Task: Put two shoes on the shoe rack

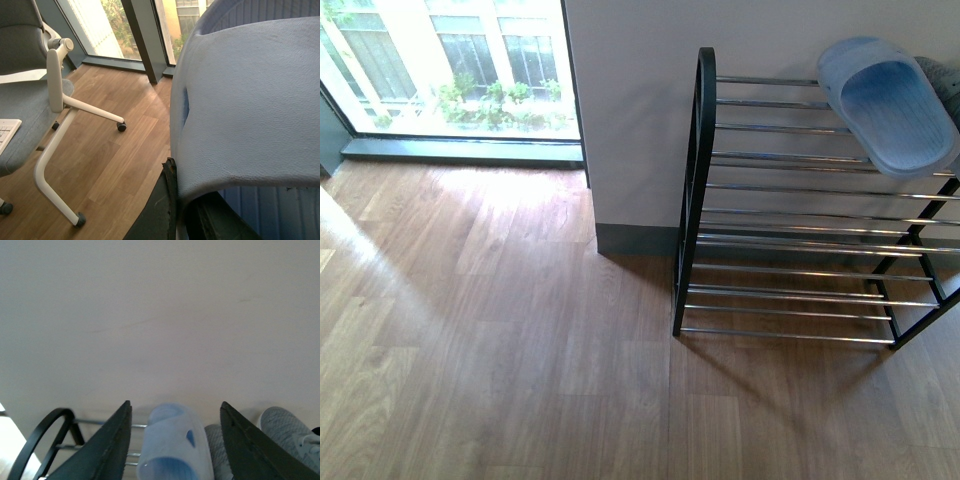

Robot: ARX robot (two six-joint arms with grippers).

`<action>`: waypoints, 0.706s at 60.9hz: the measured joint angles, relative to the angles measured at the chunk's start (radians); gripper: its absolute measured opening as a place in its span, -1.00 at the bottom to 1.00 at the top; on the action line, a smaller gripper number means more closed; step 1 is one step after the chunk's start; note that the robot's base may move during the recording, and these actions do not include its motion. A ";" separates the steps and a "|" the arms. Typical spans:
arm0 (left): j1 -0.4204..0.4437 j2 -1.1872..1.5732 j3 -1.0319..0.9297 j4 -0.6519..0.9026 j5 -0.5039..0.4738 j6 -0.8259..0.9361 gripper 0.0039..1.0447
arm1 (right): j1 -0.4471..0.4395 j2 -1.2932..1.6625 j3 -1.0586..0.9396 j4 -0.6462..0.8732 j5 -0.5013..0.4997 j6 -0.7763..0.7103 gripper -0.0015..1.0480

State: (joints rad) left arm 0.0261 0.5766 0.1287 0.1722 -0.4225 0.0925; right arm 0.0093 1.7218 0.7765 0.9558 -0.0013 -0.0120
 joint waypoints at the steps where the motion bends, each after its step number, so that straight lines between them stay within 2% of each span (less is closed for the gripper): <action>1: 0.000 0.000 0.000 0.000 0.000 0.000 -0.97 | -0.003 -0.018 -0.028 0.010 0.000 0.000 -0.47; 12: 0.000 0.000 0.000 0.000 0.000 0.000 -0.97 | -0.011 -0.137 -0.208 0.063 0.002 0.000 -0.98; 26: 0.000 0.000 0.000 0.000 0.000 0.000 -0.97 | -0.011 -0.356 -0.468 0.091 0.001 0.004 -0.97; 43: 0.000 0.000 0.000 0.000 0.000 0.000 -0.97 | -0.011 -0.522 -0.650 0.098 0.000 0.004 -0.97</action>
State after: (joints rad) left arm 0.0261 0.5766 0.1287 0.1722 -0.4221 0.0925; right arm -0.0013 1.1995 0.1265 1.0538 -0.0010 -0.0078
